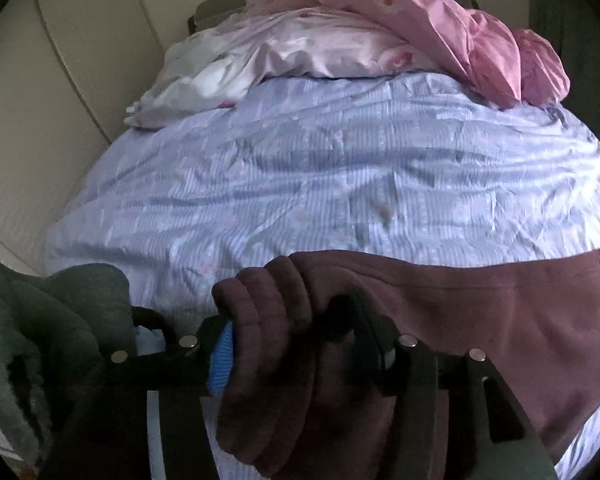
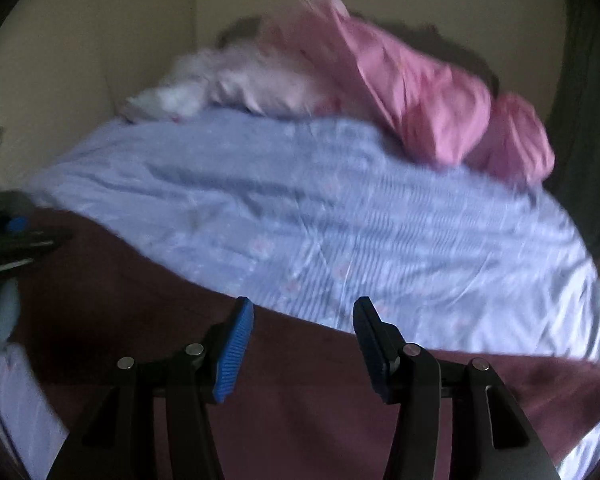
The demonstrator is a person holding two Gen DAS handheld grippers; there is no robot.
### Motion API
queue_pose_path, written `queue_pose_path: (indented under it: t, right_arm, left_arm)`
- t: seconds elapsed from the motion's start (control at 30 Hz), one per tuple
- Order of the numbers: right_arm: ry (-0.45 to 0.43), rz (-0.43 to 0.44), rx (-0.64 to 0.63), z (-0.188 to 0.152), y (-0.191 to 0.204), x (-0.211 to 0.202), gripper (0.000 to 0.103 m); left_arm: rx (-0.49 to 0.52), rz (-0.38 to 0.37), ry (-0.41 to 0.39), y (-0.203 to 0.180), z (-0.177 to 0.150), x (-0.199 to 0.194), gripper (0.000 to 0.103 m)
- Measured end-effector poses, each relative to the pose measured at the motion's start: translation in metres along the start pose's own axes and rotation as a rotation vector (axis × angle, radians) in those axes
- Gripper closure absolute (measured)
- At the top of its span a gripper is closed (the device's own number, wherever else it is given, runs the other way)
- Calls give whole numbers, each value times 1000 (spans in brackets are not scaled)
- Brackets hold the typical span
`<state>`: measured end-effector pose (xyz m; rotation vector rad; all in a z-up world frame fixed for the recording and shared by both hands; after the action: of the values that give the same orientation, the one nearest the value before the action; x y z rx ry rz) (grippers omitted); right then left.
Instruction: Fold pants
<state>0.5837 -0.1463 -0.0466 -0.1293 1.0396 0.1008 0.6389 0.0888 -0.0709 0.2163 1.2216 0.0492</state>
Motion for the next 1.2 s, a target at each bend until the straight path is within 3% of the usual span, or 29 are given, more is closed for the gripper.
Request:
queue_pose_path:
  t: [0.1, 0.2, 0.27, 0.3, 0.33, 0.37, 0.4, 0.47, 0.57, 0.63, 0.73, 0.87, 1.1, 1.2]
  right_arm:
    - [-63, -3, -49, -10, 10, -38, 35]
    - [-38, -79, -87, -13, 23, -47, 34]
    - [-13, -60, -128, -12, 32, -45, 34]
    - [-4, -61, -136, -13, 35, -44, 34]
    - [4, -68, -142, -12, 37, -44, 34]
    - [7, -65, -144, -7, 42, -43, 34]
    - [13, -51, -143, -5, 46, -43, 34]
    - [28, -19, -130, 1, 52, -41, 34]
    - [25, 7, -117, 6, 61, -45, 34]
    - [19, 27, -115, 3, 66, -51, 34]
    - [1, 37, -132, -12, 71, -62, 34]
    - [-67, 46, -153, -50, 75, -83, 34]
    - [-147, 64, -55, -131, 83, -89, 34]
    - [-141, 54, 3, -169, 88, -75, 34]
  left_arm:
    - [48, 31, 100, -2, 0, 16, 46]
    - [149, 102, 153, -8, -3, 17, 46]
    - [203, 120, 217, -6, -7, 15, 46]
    - [199, 127, 228, -3, -8, 12, 41]
    - [191, 170, 231, 5, -7, 7, 23]
    - [188, 225, 221, 14, -5, 2, 13]
    - [192, 273, 196, 22, -1, -6, 5]
    - [180, 315, 141, 35, 4, -24, 5]
    - [142, 217, 82, 40, -2, -44, 5]
    - [148, 139, 3, 34, -17, -64, 6]
    - [174, 22, -125, 20, -52, -93, 6]
    - [167, -47, -282, 8, -107, -113, 6]
    - [-10, 21, -444, 26, -185, -80, 6]
    - [-108, -35, -458, 42, -198, -62, 10]
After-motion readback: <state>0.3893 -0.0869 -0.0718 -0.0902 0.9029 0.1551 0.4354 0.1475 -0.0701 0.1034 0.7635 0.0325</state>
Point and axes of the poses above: each gripper's, at about its wrist camera, not at the fingertips, and x roughly the way its jaws point, y to its left, z to its top, the point moved 9 cm from there along x, roughly the way its jaws point, and after that the axes turned 14 degrees about y, right-handed, at the moved point
